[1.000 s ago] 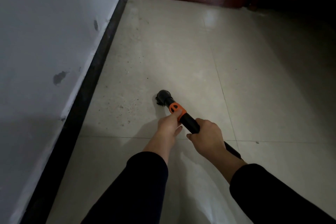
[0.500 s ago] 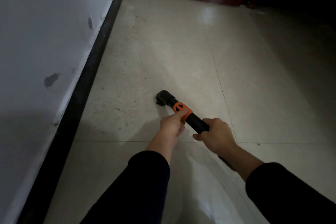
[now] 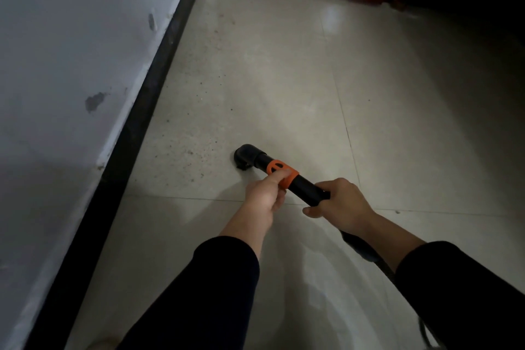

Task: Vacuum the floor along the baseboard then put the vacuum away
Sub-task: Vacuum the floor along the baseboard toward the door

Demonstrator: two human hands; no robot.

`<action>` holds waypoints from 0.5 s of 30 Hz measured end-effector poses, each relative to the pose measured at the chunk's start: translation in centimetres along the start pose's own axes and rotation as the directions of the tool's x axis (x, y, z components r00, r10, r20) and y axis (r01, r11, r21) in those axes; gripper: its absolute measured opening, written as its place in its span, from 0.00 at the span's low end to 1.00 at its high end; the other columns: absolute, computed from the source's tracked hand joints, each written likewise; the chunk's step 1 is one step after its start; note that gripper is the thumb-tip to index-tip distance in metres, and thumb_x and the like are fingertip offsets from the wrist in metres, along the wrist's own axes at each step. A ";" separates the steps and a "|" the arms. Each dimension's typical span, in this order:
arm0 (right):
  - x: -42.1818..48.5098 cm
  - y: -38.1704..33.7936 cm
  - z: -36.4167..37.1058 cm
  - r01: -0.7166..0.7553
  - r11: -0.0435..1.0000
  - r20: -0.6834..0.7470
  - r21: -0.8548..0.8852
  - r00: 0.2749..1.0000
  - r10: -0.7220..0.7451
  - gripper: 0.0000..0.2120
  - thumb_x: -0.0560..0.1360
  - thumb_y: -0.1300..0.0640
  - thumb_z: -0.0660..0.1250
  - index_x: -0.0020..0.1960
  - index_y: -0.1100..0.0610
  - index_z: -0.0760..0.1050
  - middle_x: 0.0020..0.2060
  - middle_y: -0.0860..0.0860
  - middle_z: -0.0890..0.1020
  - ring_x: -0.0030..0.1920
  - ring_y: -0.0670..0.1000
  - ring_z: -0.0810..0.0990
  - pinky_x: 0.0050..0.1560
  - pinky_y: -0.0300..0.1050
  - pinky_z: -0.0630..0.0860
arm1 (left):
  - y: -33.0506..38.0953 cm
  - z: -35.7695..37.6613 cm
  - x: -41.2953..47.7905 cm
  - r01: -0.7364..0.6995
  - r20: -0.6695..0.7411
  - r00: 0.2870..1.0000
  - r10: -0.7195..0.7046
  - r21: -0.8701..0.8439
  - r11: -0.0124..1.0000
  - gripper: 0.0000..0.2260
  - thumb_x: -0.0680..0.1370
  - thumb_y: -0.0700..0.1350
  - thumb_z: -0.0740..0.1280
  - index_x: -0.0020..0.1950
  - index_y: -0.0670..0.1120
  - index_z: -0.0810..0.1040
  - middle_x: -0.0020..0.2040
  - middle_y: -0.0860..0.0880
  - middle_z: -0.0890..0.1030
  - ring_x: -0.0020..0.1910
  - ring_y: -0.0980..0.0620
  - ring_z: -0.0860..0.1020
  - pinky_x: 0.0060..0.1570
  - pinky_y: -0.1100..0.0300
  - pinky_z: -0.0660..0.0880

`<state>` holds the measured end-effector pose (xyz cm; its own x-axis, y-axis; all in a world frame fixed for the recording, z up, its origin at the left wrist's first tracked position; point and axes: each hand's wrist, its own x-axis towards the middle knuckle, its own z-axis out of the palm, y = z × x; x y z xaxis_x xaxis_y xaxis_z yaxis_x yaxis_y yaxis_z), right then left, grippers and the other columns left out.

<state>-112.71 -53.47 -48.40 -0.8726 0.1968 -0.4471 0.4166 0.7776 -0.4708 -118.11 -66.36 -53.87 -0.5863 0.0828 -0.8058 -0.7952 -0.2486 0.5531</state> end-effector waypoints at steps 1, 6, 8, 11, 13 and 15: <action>-0.1 -0.2 0.1 0.004 1.000 0.012 0.005 1.000 -0.004 0.10 0.69 0.55 0.75 0.47 0.56 0.79 0.29 0.48 0.73 0.30 0.46 0.71 0.30 0.38 0.63 | -0.1 -0.3 -0.1 -0.002 -0.012 1.000 0.002 -0.003 1.000 0.18 0.71 0.49 0.75 0.54 0.41 0.78 0.39 0.47 0.78 0.34 0.55 0.76 0.34 0.65 0.75; -0.5 -1.1 0.8 0.038 0.999 0.060 -0.011 0.998 -0.038 0.09 0.69 0.55 0.76 0.40 0.53 0.75 0.28 0.48 0.72 0.30 0.46 0.70 0.29 0.37 0.61 | -0.3 -1.8 -0.4 -0.016 -0.039 0.999 0.014 -0.027 1.000 0.21 0.71 0.49 0.75 0.59 0.42 0.77 0.43 0.47 0.81 0.39 0.55 0.79 0.35 0.64 0.75; -0.5 -1.5 1.2 0.050 0.999 0.074 -0.013 0.996 -0.049 0.11 0.69 0.55 0.75 0.36 0.51 0.73 0.28 0.48 0.72 0.29 0.46 0.70 0.29 0.36 0.61 | -0.2 -2.4 -0.6 -0.017 -0.043 0.999 0.015 -0.039 0.999 0.20 0.71 0.49 0.75 0.59 0.42 0.77 0.46 0.46 0.81 0.41 0.55 0.79 0.37 0.64 0.75; -0.6 -2.1 1.6 0.070 0.998 0.088 -0.008 0.994 -0.069 0.15 0.68 0.56 0.76 0.33 0.48 0.70 0.28 0.48 0.72 0.29 0.46 0.70 0.30 0.37 0.62 | -0.2 -3.3 -0.8 -0.017 -0.061 0.998 0.014 -0.042 0.999 0.20 0.70 0.50 0.76 0.58 0.42 0.78 0.50 0.45 0.83 0.44 0.55 0.80 0.37 0.64 0.75; -0.6 -2.4 2.0 0.082 0.997 0.100 -0.001 0.992 -0.081 0.14 0.68 0.56 0.76 0.33 0.49 0.70 0.28 0.48 0.72 0.29 0.47 0.70 0.30 0.38 0.63 | -0.1 -3.8 -1.0 -0.012 -0.078 0.997 0.009 -0.037 0.999 0.20 0.70 0.51 0.76 0.56 0.43 0.79 0.51 0.45 0.83 0.43 0.55 0.80 0.38 0.64 0.75; -0.6 -2.6 2.4 0.091 0.996 0.113 -0.002 0.990 -0.090 0.14 0.67 0.56 0.76 0.33 0.49 0.71 0.28 0.48 0.72 0.29 0.47 0.70 0.31 0.39 0.64 | -0.1 -4.4 -1.1 -0.014 -0.089 0.996 0.010 -0.044 0.999 0.20 0.69 0.51 0.76 0.56 0.42 0.79 0.50 0.45 0.83 0.42 0.55 0.80 0.38 0.64 0.75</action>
<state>-112.72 -57.05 -48.70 -0.8720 0.0574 -0.4861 0.3353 0.7936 -0.5078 -116.73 -70.70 -53.96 -0.5780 -0.0062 -0.8160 -0.7794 -0.2922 0.5543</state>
